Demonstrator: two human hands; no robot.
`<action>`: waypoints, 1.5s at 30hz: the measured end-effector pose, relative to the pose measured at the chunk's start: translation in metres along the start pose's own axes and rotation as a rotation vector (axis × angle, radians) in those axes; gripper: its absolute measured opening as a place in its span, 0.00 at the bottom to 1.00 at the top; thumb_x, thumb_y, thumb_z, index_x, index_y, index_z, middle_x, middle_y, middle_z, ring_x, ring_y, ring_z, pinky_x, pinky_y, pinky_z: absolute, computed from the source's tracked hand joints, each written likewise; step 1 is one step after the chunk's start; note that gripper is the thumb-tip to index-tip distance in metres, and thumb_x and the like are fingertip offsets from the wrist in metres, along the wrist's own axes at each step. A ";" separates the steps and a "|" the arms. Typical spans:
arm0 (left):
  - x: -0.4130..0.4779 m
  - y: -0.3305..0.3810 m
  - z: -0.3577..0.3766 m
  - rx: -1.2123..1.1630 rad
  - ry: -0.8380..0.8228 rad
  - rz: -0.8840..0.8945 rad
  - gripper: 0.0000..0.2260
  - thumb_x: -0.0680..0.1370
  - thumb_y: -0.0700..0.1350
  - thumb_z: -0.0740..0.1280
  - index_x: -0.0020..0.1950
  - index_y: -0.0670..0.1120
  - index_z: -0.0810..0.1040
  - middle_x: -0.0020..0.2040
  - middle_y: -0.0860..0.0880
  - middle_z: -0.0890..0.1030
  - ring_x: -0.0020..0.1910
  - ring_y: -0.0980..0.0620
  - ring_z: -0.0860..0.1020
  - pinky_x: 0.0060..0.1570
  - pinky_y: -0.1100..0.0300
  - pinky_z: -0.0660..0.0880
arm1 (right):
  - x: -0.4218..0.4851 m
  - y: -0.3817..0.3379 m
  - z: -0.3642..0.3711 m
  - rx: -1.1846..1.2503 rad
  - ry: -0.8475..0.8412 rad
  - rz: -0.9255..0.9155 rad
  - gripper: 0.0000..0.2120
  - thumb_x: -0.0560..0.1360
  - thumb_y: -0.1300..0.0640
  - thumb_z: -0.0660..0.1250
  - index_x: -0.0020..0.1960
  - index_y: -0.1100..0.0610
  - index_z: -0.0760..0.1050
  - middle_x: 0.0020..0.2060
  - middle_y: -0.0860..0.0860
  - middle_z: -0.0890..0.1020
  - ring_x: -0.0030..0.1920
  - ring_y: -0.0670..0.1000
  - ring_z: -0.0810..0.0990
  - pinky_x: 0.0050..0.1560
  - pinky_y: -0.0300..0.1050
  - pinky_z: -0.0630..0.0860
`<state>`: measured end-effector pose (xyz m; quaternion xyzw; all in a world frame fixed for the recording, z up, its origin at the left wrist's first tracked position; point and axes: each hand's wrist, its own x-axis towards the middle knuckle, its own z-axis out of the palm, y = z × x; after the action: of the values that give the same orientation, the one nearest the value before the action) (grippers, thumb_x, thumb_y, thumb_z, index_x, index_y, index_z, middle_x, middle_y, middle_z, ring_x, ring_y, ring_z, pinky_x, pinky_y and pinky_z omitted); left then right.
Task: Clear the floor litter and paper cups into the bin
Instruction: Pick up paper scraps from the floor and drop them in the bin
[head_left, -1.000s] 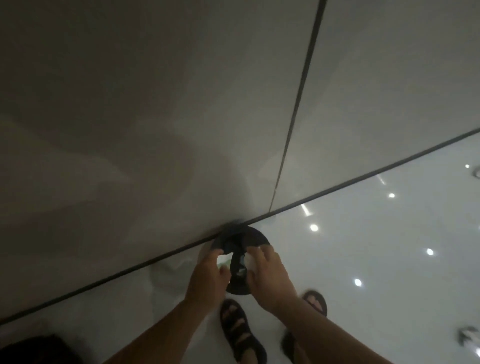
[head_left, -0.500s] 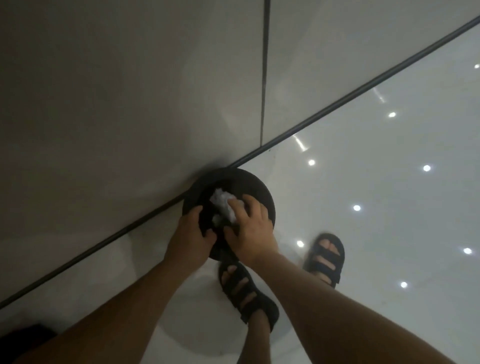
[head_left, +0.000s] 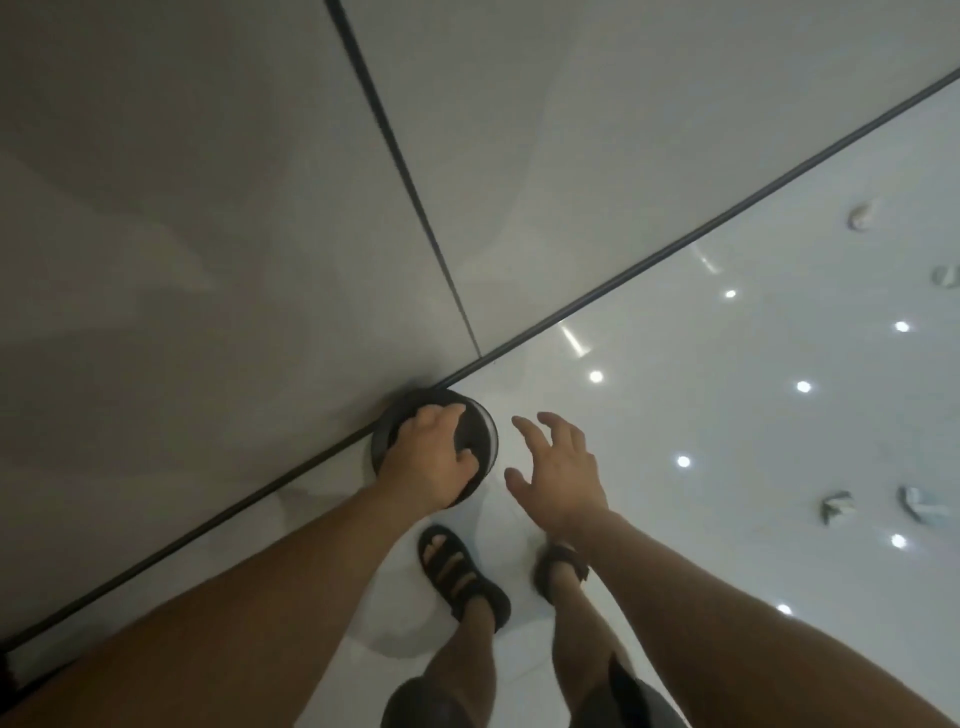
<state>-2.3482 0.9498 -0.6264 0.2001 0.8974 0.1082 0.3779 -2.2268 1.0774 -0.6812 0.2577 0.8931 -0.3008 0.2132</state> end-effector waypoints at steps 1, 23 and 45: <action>-0.011 0.016 -0.008 0.019 -0.012 0.014 0.28 0.78 0.49 0.63 0.76 0.47 0.59 0.73 0.45 0.62 0.71 0.45 0.62 0.68 0.49 0.67 | -0.012 0.001 -0.020 -0.009 0.018 0.003 0.32 0.76 0.39 0.61 0.76 0.43 0.54 0.76 0.51 0.57 0.75 0.56 0.56 0.69 0.57 0.65; -0.199 0.299 -0.068 0.392 -0.149 0.608 0.29 0.77 0.54 0.61 0.76 0.52 0.57 0.74 0.47 0.60 0.71 0.45 0.60 0.66 0.50 0.65 | -0.304 0.060 -0.239 0.091 0.404 0.416 0.32 0.76 0.41 0.62 0.77 0.45 0.55 0.75 0.51 0.57 0.74 0.55 0.56 0.66 0.56 0.68; -0.273 0.612 0.097 0.581 -0.213 0.882 0.30 0.76 0.55 0.62 0.76 0.51 0.58 0.74 0.46 0.62 0.72 0.44 0.60 0.67 0.49 0.65 | -0.471 0.342 -0.320 0.194 0.510 0.719 0.33 0.76 0.43 0.62 0.77 0.46 0.54 0.75 0.51 0.56 0.73 0.56 0.56 0.66 0.57 0.67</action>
<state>-1.9354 1.3819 -0.3082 0.6642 0.6778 -0.0171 0.3147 -1.7317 1.3632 -0.3419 0.6365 0.7383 -0.2167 0.0521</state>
